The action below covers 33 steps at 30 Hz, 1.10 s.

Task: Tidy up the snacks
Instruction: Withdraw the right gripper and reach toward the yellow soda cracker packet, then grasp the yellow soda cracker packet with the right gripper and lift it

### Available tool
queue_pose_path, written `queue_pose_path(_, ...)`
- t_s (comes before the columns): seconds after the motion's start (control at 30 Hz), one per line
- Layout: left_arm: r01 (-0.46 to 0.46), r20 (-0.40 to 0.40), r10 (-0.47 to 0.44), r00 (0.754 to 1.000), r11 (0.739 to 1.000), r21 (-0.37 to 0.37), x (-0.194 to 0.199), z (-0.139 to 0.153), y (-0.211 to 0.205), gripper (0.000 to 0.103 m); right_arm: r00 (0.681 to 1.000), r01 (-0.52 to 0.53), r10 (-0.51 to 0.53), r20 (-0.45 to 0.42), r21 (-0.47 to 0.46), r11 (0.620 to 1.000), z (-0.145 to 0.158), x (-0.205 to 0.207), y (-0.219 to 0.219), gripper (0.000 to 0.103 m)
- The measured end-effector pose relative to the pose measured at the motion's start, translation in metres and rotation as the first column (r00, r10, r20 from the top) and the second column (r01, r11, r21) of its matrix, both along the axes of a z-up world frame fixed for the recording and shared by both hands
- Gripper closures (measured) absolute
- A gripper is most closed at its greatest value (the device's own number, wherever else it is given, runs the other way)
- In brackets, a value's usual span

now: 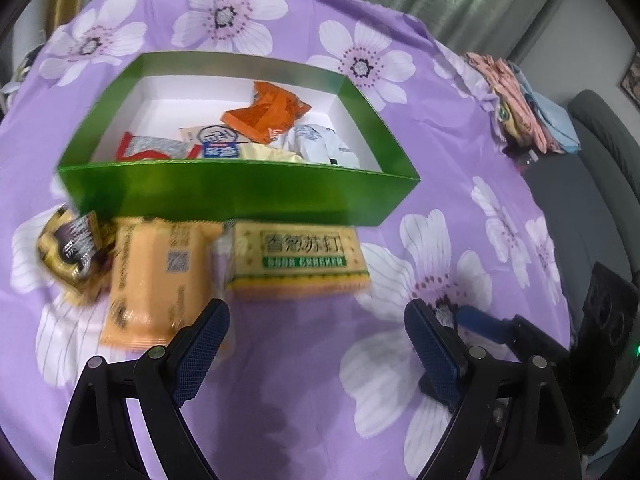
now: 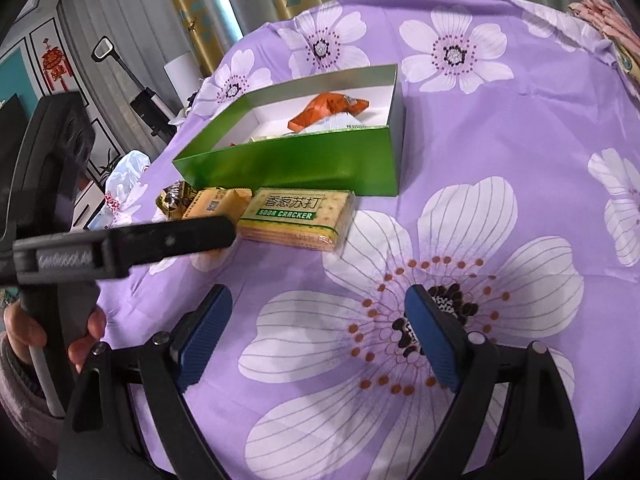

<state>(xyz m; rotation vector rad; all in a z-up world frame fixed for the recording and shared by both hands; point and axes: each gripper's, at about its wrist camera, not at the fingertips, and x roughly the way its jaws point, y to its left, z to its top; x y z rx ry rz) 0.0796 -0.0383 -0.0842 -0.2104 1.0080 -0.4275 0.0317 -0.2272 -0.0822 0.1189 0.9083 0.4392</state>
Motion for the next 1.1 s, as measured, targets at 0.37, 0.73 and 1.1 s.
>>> queue_pose_path(0.37,-0.024,-0.101,0.033,0.994,0.995,0.095,0.045,-0.023,-0.013,0.014,0.999,-0.024,0.024,-0.036,-0.001,1.0,-0.017,0.032,0.012,0.014)
queue_pose_path(0.73,-0.032,-0.157,0.042,0.987,0.998,0.062,0.053,-0.032,-0.01,0.014,0.993,-0.098,0.097,-0.068,-0.022,0.995,-0.031,0.067,0.03,0.023)
queue_pose_path(1.1,-0.048,-0.118,0.058,0.991,0.995,0.084,0.047,-0.031,-0.012,0.028,0.99,-0.133,0.128,-0.054,-0.093,0.987,-0.031,0.071,0.039,0.055)
